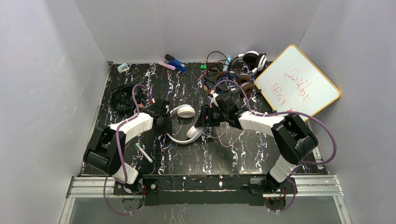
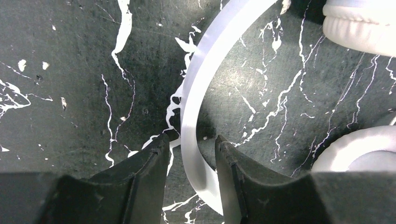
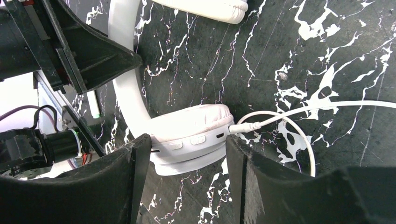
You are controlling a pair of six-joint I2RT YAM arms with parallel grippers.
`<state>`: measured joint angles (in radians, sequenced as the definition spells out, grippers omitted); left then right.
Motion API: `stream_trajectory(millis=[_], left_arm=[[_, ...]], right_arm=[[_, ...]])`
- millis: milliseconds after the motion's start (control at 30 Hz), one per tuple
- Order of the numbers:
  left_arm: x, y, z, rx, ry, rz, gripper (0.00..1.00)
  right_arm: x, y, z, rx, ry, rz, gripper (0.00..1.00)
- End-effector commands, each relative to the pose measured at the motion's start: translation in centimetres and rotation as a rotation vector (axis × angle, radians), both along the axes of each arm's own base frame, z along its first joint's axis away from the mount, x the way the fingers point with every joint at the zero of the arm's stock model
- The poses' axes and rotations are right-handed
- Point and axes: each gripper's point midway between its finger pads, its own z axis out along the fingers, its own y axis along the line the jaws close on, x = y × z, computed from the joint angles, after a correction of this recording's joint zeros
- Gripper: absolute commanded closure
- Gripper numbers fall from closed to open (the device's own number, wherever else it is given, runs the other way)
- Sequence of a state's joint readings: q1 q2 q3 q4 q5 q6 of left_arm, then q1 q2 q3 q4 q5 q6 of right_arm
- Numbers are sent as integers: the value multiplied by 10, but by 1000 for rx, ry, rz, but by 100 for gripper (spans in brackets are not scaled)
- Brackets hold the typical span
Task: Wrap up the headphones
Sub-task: Pick up the headphones from the center of the board.
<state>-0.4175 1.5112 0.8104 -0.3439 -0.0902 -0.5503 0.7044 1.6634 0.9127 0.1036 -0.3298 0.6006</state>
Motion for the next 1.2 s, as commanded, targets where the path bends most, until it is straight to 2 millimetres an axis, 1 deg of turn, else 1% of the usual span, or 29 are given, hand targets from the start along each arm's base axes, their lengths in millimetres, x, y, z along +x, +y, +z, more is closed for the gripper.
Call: stream_trajectory(millis=[0,33,167,233,300,333,367,533,633,700,800,933,1100,1167], left_arm=[[-8,-1,-10,-21,43,15,63],[-9,-2,-11,-24,45,17,65],[-8,-1,-12,-18,43,18,83],[-4,1,-7,-2,31,11,91],[2,4,3,22,10,-1,100],[4,6,9,39,-1,-6,100],[6,9,15,56,-14,-11,100],[15,23,51,128,-99,-34,100],[15,27,72,135,-135,-40,100],[17,26,88,124,-162,-35,100],[22,25,120,103,-204,-9,100],[25,20,171,57,-257,5,100],[26,5,236,-73,-374,7,100],[24,-3,253,-131,-392,-3,100]], right_arm=[[-7,-9,-9,-17,24,1,34],[-7,-10,-9,-17,25,1,34],[-8,-10,-7,-10,18,7,34],[-8,-12,-2,-1,-3,9,32],[-5,-15,8,4,-51,9,29],[-2,-19,14,1,-86,2,27],[2,-24,24,0,-136,-10,23],[21,-64,59,-28,-322,-96,16],[26,-87,66,-75,-393,-145,13],[25,-97,69,-104,-421,-151,11],[24,-108,76,-118,-482,-169,6],[19,-117,97,-88,-605,-178,3],[23,-123,119,-57,-719,-217,2],[25,-121,122,-44,-732,-217,2]])
